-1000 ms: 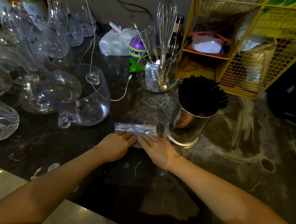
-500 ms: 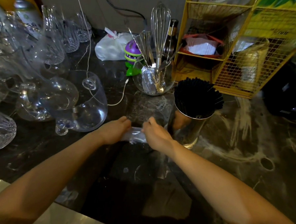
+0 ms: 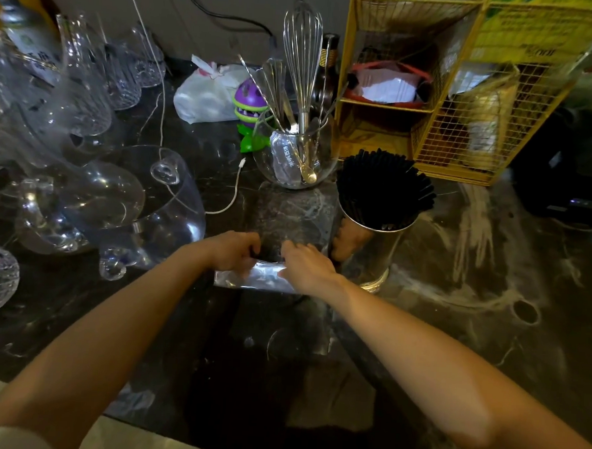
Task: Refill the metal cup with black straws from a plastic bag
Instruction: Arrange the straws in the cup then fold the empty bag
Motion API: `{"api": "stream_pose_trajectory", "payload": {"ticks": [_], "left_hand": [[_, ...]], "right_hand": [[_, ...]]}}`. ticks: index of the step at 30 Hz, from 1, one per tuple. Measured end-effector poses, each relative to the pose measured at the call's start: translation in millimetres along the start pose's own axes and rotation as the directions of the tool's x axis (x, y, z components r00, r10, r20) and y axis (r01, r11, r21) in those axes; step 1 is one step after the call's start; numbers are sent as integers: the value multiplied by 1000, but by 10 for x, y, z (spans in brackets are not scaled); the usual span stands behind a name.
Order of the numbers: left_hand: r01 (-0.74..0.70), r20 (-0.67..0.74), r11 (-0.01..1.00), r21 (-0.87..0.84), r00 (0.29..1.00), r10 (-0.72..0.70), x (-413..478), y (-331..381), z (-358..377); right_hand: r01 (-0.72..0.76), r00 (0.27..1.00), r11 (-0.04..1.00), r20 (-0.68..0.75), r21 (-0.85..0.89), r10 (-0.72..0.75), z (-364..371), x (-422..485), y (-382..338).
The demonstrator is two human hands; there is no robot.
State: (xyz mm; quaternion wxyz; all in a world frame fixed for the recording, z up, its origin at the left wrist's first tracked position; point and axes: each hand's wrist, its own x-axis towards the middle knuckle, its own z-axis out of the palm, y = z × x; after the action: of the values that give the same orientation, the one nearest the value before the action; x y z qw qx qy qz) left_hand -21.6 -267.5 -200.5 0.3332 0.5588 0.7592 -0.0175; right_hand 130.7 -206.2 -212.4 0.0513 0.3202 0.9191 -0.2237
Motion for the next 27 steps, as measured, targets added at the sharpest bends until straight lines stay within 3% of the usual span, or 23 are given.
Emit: {"api": "stream_pose_trajectory", "payload": {"ticks": [5,11,19,23,27], "left_hand": [[-26,69,990,139,998,17,-61,54,45],[-156,99,950,270,986,134,-263,128,-4],[-412,251,910,50,887,388,-352,569,86],[-555,223,832,-1,811,541,-210,937,312],[-652,180,753,-93,732,657,-152,1485,648]], "right_hand": [[4,999,1000,49,5,-4,7,-46,-7],[1,1000,972,23,235,-6,-81,-322,-15],[-45,996,925,-53,377,70,-147,-988,290],[-142,962,900,-158,411,224,-162,-1492,603],[-238,875,825,-257,512,411,-134,-2116,908]]}}
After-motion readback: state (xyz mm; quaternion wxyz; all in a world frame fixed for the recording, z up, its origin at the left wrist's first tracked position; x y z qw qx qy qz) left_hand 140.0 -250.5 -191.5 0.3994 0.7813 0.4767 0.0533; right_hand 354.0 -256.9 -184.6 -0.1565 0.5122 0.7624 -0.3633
